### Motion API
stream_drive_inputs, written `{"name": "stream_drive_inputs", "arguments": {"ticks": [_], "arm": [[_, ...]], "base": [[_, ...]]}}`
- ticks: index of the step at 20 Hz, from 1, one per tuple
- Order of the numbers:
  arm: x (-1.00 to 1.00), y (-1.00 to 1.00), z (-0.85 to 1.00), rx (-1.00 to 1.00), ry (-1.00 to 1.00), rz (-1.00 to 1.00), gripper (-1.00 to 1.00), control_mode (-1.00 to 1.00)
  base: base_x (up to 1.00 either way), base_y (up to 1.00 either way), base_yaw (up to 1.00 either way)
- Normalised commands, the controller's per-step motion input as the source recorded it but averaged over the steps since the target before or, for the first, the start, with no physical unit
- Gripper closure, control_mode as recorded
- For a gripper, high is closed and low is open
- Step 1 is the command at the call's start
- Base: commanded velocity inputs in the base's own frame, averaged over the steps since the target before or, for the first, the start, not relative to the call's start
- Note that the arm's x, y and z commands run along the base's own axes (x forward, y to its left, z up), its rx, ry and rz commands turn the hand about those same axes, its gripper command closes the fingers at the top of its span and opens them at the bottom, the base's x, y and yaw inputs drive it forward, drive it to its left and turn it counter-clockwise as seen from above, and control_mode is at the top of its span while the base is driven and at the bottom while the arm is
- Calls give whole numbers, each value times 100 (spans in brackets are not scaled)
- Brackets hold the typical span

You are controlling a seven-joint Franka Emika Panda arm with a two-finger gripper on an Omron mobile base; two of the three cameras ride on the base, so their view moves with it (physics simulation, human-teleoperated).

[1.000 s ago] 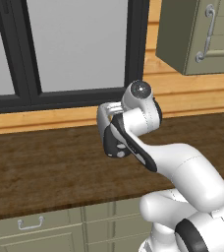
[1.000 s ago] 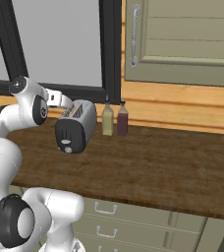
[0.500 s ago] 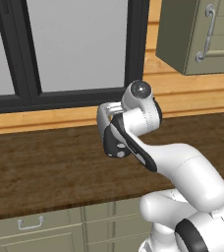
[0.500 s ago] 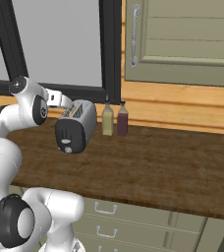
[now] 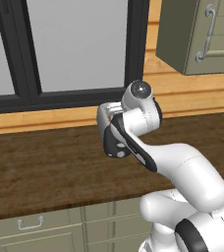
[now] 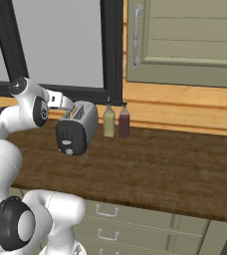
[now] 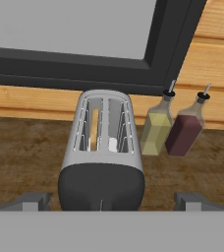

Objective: Start the toaster. Once the lever pops up, take the bread to the plate on the dining counter.

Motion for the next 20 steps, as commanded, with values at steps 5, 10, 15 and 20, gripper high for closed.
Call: {"name": "stream_drive_inputs", "arguments": {"ticks": [5,10,15,20], "arm": [[0,0,0,0,0,0,-100,-100],[0,0,0,0,0,0,-100,-100],[0,0,0,0,0,0,-100,-100],[0,0,0,0,0,0,-100,-100]], "base": [[0,0,0],[0,0,0],[0,0,0],[0,0,0]]}}
